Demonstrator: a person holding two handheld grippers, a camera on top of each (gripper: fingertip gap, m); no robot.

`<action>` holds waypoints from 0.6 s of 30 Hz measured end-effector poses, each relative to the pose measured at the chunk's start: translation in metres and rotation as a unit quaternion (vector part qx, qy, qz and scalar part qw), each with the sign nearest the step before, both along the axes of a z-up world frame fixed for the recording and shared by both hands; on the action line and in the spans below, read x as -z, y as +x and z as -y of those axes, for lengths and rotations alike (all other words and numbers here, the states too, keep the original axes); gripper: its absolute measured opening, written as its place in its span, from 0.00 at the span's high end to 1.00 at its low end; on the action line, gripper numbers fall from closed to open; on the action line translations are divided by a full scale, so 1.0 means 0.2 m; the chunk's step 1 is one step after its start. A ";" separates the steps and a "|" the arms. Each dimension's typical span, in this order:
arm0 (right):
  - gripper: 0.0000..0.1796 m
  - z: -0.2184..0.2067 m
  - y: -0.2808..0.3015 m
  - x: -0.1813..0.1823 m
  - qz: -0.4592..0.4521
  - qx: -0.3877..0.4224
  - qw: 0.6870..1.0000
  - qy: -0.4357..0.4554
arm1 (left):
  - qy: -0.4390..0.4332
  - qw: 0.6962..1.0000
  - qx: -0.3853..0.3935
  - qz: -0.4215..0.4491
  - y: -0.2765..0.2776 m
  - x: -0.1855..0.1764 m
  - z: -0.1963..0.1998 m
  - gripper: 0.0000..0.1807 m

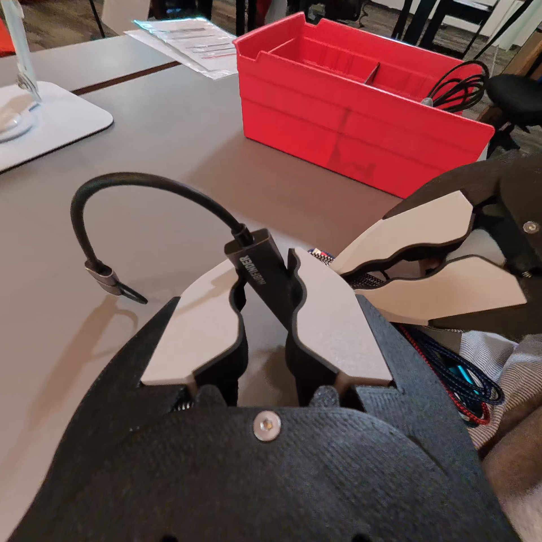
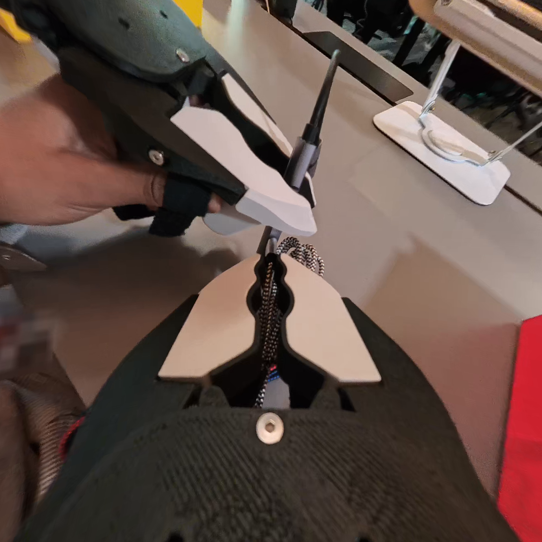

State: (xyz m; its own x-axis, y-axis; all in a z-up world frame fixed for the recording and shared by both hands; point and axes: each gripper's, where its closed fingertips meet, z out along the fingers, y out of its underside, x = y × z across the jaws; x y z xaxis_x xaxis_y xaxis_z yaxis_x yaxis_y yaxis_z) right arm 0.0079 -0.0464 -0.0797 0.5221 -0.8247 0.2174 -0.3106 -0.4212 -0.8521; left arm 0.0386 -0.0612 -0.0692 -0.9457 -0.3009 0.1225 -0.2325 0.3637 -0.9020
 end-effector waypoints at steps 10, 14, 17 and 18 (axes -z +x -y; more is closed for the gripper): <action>0.96 -0.04 -0.04 -0.09 -0.015 -0.038 0.992 0.123 | -0.035 0.998 0.047 -0.034 -0.02 -0.05 0.01 0.83; 0.96 -0.02 -0.06 -0.07 -0.014 -0.030 0.991 0.132 | -0.065 0.992 0.073 -0.075 -0.08 -0.04 0.00 0.84; 0.97 0.02 -0.06 -0.05 0.060 -0.022 0.997 -0.038 | -0.102 0.982 0.075 -0.142 -0.11 -0.04 0.00 0.85; 0.97 0.03 -0.05 -0.05 0.091 -0.019 0.990 -0.110 | -0.107 0.978 0.077 -0.161 -0.12 -0.03 0.00 0.83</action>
